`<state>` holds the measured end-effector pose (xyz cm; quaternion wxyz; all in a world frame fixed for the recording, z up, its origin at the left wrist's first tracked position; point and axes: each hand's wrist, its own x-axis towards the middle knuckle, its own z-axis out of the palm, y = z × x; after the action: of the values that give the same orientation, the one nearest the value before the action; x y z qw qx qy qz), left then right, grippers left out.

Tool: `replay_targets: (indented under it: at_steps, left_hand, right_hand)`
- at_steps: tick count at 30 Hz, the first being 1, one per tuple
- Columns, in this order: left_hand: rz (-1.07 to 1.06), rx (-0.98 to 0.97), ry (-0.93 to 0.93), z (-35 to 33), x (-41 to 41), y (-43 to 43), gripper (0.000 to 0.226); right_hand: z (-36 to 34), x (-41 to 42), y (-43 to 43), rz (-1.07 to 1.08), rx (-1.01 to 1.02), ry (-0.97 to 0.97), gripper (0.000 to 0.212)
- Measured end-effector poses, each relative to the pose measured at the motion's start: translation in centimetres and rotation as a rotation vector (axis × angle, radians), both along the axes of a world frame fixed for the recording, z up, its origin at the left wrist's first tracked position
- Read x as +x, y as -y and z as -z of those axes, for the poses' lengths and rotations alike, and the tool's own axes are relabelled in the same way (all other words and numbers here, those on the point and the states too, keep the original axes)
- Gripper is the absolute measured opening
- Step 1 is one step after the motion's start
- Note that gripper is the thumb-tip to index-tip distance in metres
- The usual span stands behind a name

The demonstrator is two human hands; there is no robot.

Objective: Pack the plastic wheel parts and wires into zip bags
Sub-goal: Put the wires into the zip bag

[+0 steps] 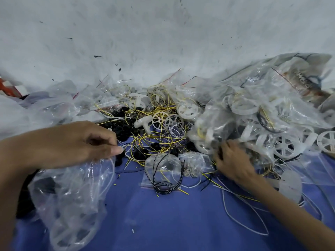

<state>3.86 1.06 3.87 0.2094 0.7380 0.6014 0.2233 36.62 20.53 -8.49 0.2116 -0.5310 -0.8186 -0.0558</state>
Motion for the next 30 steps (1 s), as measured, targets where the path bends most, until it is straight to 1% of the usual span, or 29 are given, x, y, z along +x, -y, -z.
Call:
replay_targets:
  at_steps: [3, 6, 7, 8, 9, 10, 11, 12, 13, 14, 15, 16, 17, 20, 23, 24, 26, 30]
  left_hand:
    - [0.003, -0.003, -0.001, 0.2, 0.1, -0.2, 0.058]
    - [0.013, -0.006, -0.01, 0.6, -0.2, -0.3, 0.059]
    - [0.016, 0.0, -0.012, 0.6, -0.2, -0.4, 0.059]
    - [0.018, 0.006, -0.013, 0.6, -0.3, -0.3, 0.059]
    - [0.018, 0.007, -0.01, 0.7, -0.4, -0.3, 0.059]
    - [0.016, 0.003, -0.01, 0.7, -0.5, -0.3, 0.06]
    - [0.012, -0.001, -0.013, 0.8, -0.5, -0.3, 0.06]
    - [0.008, -0.001, -0.019, 0.8, -0.5, -0.3, 0.06]
    - [0.006, 0.003, -0.024, 0.8, -0.5, -0.3, 0.06]
    - [0.005, 0.01, -0.029, 0.8, -0.5, -0.3, 0.06]
    - [0.004, 0.014, -0.034, 0.8, -0.4, -0.3, 0.059]
    - [0.0, 0.011, -0.04, 0.7, -0.4, -0.3, 0.059]
    - [-0.006, 0.004, -0.048, 0.6, -0.2, -0.3, 0.059]
    - [-0.024, -0.024, -0.044, 0.1, 0.5, -0.2, 0.054]
    - [-0.053, -0.002, -0.044, -0.2, 1.8, 0.0, 0.031]
    - [-0.064, 0.033, -0.055, -0.2, 2.0, 0.0, 0.032]
    - [-0.089, 0.06, -0.081, -0.4, 2.5, 0.0, 0.051]
    - [-0.131, 0.054, -0.092, -1.1, 3.4, 0.2, 0.059]
  right_hand:
    - [0.3, -3.2, -0.1, -0.099, -0.005, 0.032, 0.033]
    - [-0.3, -5.1, -0.7, -0.278, -0.117, 0.01, 0.026]
    - [-0.5, -5.4, -0.8, -0.311, -0.153, 0.025, 0.024]
    - [-0.8, -5.6, -0.7, -0.312, -0.133, 0.015, 0.022]
    - [-1.0, -5.6, -0.7, -0.288, -0.038, -0.027, 0.018]
    - [-1.3, -5.6, -0.7, -0.242, 0.105, -0.071, 0.017]
    - [-1.5, -5.4, -1.0, -0.175, 0.224, -0.09, 0.023]
    - [-1.7, -5.3, -1.6, -0.092, 0.292, -0.098, 0.033]
    - [-2.1, -5.3, -2.3, -0.006, 0.238, -0.089, 0.043]
    - [-2.4, -5.4, -2.9, 0.058, 0.124, -0.101, 0.05]
    - [-2.7, -5.6, -3.4, 0.092, -0.035, -0.131, 0.053]
    - [-2.7, -6.1, -3.8, 0.088, -0.153, -0.163, 0.053]
    - [-2.7, -6.8, -3.9, 0.06, -0.197, -0.191, 0.051]
    - [-3.2, -9.1, -3.3, -0.042, -0.111, -0.254, 0.041]
    - [-4.0, -11.2, -2.1, -0.222, -0.094, -0.247, 0.034]
    - [-4.1, -11.9, -1.5, -0.286, -0.105, -0.242, 0.033]
    - [-4.0, -13.2, -0.3, -0.403, -0.125, -0.258, 0.027]
    - [-3.8, -15.5, 1.7, -0.523, -0.186, -0.339, 0.016]
